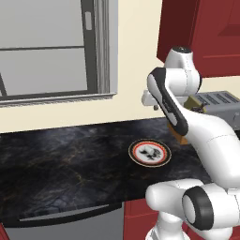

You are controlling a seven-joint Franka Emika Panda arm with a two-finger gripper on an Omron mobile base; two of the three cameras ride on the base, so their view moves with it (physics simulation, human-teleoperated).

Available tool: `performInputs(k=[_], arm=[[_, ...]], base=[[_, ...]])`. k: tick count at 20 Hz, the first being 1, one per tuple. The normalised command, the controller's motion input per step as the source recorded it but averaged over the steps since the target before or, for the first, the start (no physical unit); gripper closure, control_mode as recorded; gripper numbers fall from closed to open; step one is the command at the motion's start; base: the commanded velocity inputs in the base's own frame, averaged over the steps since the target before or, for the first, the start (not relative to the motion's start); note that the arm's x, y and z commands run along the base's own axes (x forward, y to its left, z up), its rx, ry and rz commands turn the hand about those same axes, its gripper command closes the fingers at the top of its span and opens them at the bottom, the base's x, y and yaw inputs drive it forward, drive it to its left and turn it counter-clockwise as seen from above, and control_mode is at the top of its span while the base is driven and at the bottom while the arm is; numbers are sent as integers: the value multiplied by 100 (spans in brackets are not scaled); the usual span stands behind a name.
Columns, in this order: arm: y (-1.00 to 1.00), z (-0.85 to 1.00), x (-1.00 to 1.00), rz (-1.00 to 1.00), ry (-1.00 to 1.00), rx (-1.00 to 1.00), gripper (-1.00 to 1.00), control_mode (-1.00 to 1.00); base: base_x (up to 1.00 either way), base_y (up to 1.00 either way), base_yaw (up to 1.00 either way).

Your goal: Pick up the marshmallow and place it in the cup of hot chocolate on the dining counter.

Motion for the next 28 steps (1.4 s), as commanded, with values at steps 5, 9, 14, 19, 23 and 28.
performInputs(k=[5, 9, 14, 19, 23, 28], arm=[[0, -4, -13, 0, 1, 0, -100, -100], [0, -19, -34, 0, 7, 0, -100, -100], [0, -22, -48, 0, 5, -1, -100, -100], [0, -37, -41, 0, 16, -1, -100, -100], [2, -37, -37, 0, 10, 0, -100, -100], [2, -61, -11, 1, 14, 0, -100, -100]], base=[[0, 0, 0], [0, 0, 0], [0, 0, 0], [0, 0, 0], [0, 0, 0], [0, 0, 0]])
